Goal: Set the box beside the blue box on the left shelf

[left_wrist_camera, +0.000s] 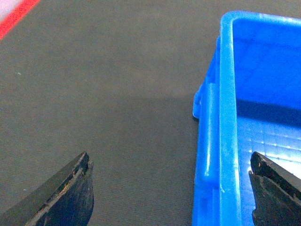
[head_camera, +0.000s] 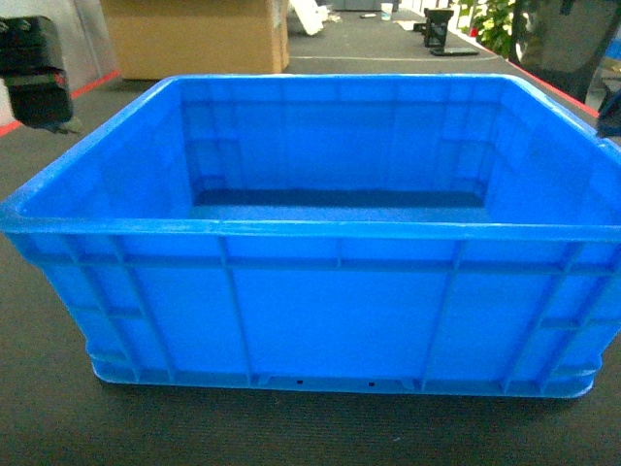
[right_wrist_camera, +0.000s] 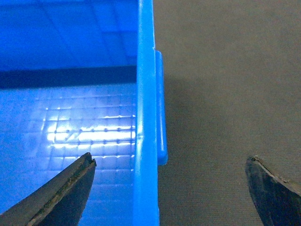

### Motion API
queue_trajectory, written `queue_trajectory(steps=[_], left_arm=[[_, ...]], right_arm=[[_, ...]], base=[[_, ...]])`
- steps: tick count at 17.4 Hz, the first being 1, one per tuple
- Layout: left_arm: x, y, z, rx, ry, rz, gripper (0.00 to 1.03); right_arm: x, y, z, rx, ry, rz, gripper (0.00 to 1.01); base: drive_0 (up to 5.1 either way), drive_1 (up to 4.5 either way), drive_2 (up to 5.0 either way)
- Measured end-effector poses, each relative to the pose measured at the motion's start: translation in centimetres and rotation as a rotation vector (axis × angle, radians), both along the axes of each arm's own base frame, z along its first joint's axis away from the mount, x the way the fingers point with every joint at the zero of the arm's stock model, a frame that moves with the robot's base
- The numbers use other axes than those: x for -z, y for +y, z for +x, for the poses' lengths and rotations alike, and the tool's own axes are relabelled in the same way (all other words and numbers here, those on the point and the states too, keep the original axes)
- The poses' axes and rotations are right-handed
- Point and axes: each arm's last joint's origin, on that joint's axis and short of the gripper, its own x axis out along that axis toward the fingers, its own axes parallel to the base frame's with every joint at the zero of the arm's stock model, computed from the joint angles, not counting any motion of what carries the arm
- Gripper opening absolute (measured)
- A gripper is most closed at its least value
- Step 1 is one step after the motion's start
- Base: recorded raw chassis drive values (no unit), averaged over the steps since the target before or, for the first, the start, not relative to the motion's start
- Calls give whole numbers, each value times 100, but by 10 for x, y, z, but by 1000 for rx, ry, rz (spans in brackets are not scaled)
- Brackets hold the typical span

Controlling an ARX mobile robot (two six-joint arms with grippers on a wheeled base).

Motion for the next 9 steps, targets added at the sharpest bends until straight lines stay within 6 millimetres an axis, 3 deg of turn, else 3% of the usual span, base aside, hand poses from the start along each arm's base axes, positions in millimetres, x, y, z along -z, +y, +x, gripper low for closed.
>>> queue_trajectory(steps=[2,7,9], left_arm=[[12,-6,18,16,73,10,98],[32,-10,35,34,190,18,98],[35,-10,36,38,225,29,92]], right_arm=[[16,2,19,10,51,4,98],[31,1,30,22,95,7,97],[35,1,32,21,105,6,85]], base=[[0,0,0],[0,0,0],[0,0,0]])
